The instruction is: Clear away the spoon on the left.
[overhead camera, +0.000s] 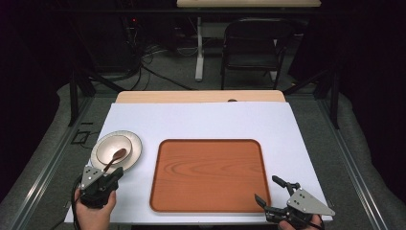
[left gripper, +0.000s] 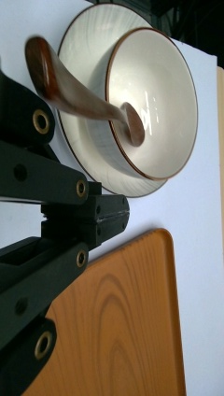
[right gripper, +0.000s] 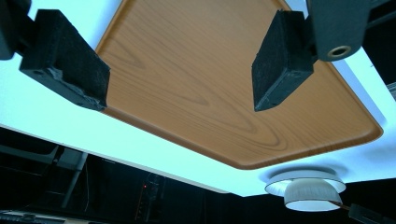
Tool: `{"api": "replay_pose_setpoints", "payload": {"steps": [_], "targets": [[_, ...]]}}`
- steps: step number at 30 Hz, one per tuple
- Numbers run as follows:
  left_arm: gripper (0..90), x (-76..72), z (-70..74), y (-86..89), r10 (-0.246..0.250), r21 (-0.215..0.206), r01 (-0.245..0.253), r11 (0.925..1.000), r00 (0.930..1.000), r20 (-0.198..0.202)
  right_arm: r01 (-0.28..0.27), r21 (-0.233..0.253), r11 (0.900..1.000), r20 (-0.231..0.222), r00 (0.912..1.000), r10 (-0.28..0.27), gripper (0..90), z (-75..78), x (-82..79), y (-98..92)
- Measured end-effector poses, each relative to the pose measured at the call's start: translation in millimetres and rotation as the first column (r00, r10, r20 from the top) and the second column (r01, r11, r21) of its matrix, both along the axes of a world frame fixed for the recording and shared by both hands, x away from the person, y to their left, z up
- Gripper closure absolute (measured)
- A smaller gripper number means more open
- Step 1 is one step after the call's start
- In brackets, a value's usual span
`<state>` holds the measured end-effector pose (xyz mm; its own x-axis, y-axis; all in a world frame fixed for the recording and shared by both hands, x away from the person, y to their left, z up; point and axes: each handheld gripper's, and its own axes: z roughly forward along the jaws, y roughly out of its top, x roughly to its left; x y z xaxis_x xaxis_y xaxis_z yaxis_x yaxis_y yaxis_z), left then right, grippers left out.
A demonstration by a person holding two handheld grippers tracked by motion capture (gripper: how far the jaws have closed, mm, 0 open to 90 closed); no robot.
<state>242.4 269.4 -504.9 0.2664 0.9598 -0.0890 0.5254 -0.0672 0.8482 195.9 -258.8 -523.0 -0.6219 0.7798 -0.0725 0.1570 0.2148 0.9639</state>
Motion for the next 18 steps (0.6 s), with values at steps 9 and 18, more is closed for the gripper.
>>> {"api": "replay_pose_setpoints", "payload": {"steps": [9, 18], "targets": [[89.7, 0.5, -0.5, 12.0, 0.049, -0.001, -0.049, 0.9988, 0.9987, -0.012, -0.001, 0.001, 1.0, 0.0, 1.0, 0.001, 18.9, 0.1, -0.1, -0.2], [89.8, 1.0, -1.3, 24.2, 0.091, -0.01, -0.091, 0.9958, 0.9958, -0.01, -0.001, 0.002, 1.0, 0.0, 1.0, 0.001, 18.9, 0.1, 0.0, -0.1]]}}
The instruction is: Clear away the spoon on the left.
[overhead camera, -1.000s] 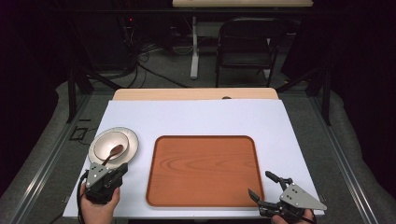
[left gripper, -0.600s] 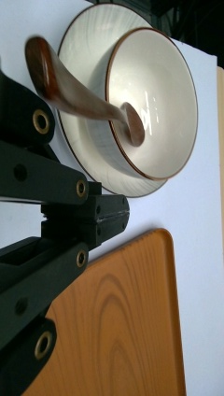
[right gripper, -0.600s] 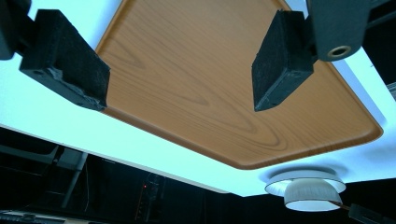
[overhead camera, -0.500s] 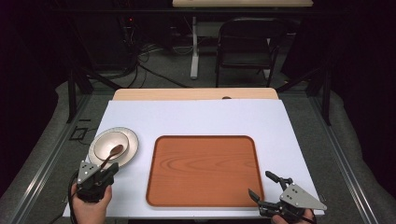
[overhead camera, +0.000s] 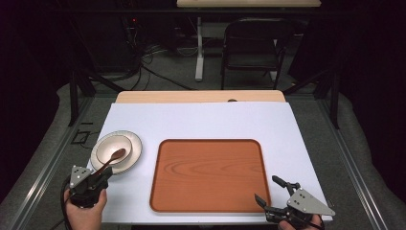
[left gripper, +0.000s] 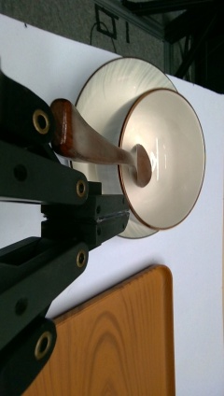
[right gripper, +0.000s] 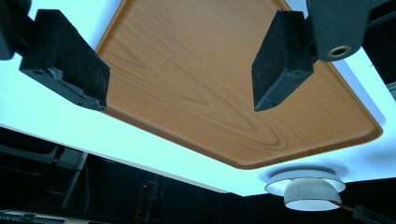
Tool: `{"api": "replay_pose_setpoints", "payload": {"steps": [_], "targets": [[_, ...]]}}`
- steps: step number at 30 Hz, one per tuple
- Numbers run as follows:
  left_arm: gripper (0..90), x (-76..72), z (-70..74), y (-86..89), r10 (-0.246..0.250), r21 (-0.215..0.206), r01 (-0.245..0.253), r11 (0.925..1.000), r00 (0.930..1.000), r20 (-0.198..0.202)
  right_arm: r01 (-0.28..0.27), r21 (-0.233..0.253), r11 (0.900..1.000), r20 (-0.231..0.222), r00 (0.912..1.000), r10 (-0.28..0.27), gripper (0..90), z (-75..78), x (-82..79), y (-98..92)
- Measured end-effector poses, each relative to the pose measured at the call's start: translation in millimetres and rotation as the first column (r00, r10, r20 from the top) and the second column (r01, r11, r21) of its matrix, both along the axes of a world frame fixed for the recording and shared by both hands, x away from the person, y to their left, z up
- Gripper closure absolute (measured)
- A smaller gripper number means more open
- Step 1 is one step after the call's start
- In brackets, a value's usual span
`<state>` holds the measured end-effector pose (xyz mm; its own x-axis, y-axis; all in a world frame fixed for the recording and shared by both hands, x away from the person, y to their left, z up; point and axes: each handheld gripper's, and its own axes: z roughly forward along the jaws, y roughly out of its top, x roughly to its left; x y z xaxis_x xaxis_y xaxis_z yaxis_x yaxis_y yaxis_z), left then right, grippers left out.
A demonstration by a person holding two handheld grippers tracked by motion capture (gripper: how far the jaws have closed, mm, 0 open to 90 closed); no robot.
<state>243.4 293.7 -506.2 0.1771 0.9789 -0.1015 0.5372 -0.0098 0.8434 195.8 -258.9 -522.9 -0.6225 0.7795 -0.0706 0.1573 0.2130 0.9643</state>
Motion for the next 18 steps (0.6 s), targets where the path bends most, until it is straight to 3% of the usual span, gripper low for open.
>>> {"api": "replay_pose_setpoints", "payload": {"steps": [18], "targets": [[89.8, 0.2, -2.9, 27.1, 0.094, -0.026, -0.094, 0.9952, 0.9955, 0.007, 0.001, 0.002, 1.0, -0.001, 1.0, -0.001, 19.0, -0.5, 0.4, 0.6]]}}
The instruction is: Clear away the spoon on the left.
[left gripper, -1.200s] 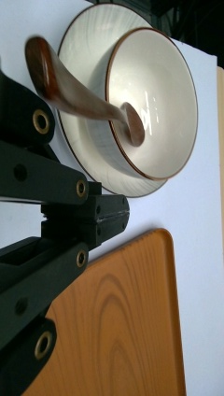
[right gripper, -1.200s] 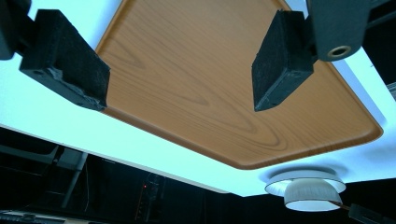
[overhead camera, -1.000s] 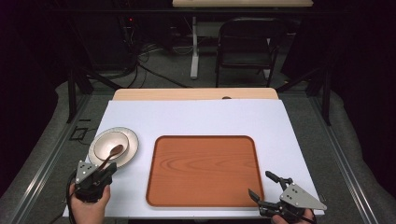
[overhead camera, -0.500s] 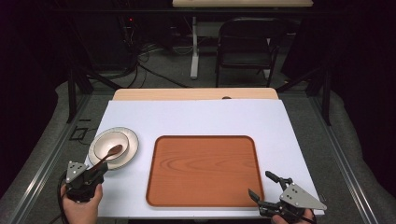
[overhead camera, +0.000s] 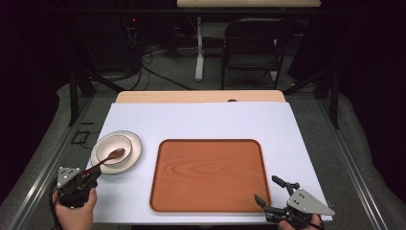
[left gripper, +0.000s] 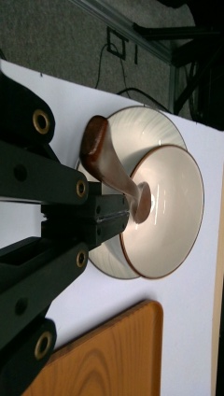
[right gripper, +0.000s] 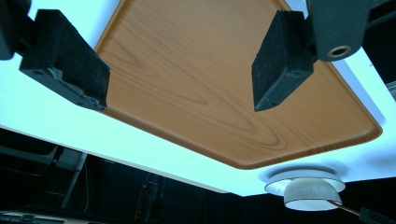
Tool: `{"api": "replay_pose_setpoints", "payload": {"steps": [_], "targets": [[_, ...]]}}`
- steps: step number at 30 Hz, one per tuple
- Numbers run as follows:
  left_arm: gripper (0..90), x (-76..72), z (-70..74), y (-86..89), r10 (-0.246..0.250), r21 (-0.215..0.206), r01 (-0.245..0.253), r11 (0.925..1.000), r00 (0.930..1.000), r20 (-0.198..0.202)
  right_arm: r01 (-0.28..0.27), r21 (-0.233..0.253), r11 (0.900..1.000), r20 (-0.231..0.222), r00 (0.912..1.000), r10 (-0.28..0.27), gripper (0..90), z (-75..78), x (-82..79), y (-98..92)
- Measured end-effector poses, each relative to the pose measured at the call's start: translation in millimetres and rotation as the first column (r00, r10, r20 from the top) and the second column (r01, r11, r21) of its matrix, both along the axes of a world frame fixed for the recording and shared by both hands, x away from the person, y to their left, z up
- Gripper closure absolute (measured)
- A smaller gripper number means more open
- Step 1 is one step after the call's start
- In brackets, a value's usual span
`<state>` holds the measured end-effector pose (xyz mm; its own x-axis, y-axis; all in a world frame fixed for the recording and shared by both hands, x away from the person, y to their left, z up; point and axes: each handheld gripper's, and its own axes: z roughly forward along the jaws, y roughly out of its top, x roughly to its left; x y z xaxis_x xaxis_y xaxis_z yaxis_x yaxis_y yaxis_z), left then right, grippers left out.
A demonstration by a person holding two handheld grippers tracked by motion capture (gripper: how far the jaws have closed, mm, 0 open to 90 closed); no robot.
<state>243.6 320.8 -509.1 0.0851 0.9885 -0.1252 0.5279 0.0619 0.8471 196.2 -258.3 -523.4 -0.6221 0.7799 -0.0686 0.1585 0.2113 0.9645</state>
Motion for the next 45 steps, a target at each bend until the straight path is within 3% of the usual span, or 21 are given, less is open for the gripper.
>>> {"api": "replay_pose_setpoints", "payload": {"steps": [14, 29, 45], "targets": [[89.7, 5.8, -1.6, 17.2, 0.06, -0.04, -0.06, 0.9974, 0.9982, -0.001, 0.0, 0.007, 1.0, 0.0, 1.0, 0.0, 17.6, -0.3, 0.5, 0.5], [89.5, 21.5, -0.8, 25.3, 0.104, -0.028, -0.104, 0.9942, 0.9946, -0.001, 0.003, 0.004, 1.0, 0.001, 1.0, -0.003, 16.1, -0.5, 0.6, 0.4], [89.1, 39.2, 4.7, 42.5, 0.15, -0.044, -0.149, 0.9879, 0.9884, 0.024, -0.001, 0.0, 1.0, -0.003, 1.0, 0.001, 16.1, -1.2, 0.8, 1.4]]}}
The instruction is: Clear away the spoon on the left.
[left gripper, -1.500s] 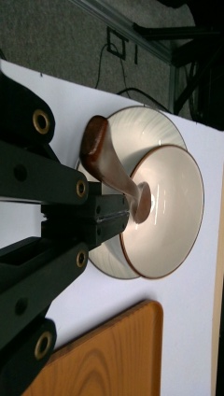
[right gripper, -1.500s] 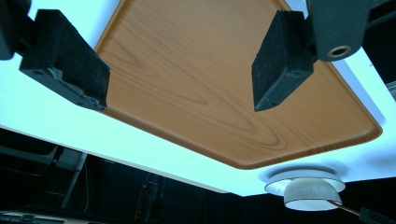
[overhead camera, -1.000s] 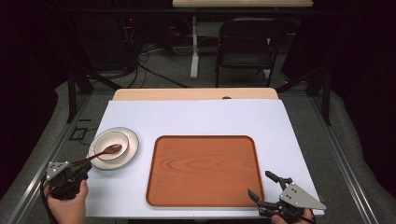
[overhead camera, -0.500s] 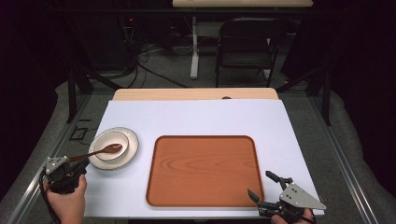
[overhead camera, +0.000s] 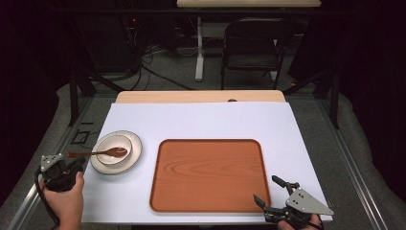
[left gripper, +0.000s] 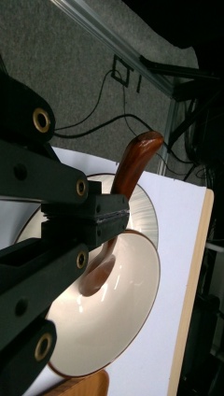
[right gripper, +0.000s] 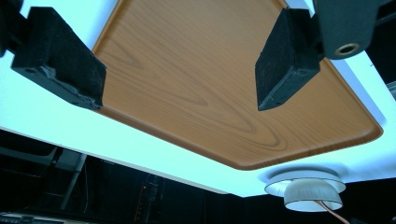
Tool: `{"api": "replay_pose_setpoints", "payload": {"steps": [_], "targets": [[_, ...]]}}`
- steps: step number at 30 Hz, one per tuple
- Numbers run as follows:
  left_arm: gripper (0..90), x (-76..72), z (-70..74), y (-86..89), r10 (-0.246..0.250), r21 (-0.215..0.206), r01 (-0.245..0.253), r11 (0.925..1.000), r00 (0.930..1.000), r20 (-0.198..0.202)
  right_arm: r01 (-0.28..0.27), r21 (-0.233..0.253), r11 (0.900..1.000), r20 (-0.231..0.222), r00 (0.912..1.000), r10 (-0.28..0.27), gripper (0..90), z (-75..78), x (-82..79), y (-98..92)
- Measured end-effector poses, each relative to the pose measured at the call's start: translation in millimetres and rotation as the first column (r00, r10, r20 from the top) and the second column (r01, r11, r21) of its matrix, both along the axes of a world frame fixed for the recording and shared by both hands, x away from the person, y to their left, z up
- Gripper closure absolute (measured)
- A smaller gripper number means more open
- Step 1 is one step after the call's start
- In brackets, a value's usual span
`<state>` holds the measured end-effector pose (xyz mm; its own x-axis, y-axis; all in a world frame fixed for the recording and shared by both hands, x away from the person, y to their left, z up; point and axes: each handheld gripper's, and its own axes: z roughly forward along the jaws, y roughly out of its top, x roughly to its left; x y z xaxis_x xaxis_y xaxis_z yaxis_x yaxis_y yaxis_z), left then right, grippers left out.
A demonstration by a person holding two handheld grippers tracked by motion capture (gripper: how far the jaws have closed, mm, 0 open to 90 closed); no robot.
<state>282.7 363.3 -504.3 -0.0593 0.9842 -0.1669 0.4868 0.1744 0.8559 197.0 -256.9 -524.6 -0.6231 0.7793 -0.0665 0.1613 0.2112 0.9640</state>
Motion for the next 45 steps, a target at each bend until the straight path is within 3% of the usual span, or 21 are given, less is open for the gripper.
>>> {"api": "replay_pose_setpoints", "payload": {"steps": [15, 26, 37, 45], "targets": [[87.8, 18.3, 2.9, 5.3, 0.009, -0.012, -0.008, 0.9999, 0.9999, 0.012, 0.0, -0.001, 1.0, -0.001, 1.0, 0.0, 16.2, -0.1, 0.1, 0.0], [87.9, 23.3, 5.8, 10.8, 0.001, -0.048, 0.0, 0.9989, 0.9998, 0.021, -0.002, 0.0, 1.0, -0.001, 1.0, 0.002, 16.3, 0.0, 0.0, -0.2], [85.3, 18.4, 8.1, 9.9, -0.01, -0.104, 0.015, 0.9944, 0.9985, 0.054, -0.001, 0.004, 1.0, -0.004, 1.0, 0.001, 16.3, 0.1, -0.3, -0.1], [77.3, 10.3, 17.4, 10.8, -0.041, -0.177, 0.059, 0.9825, 0.9939, 0.103, -0.001, 0.001, 1.0, -0.002, 1.0, 0.001, 16.4, 0.1, -0.2, 0.0]]}}
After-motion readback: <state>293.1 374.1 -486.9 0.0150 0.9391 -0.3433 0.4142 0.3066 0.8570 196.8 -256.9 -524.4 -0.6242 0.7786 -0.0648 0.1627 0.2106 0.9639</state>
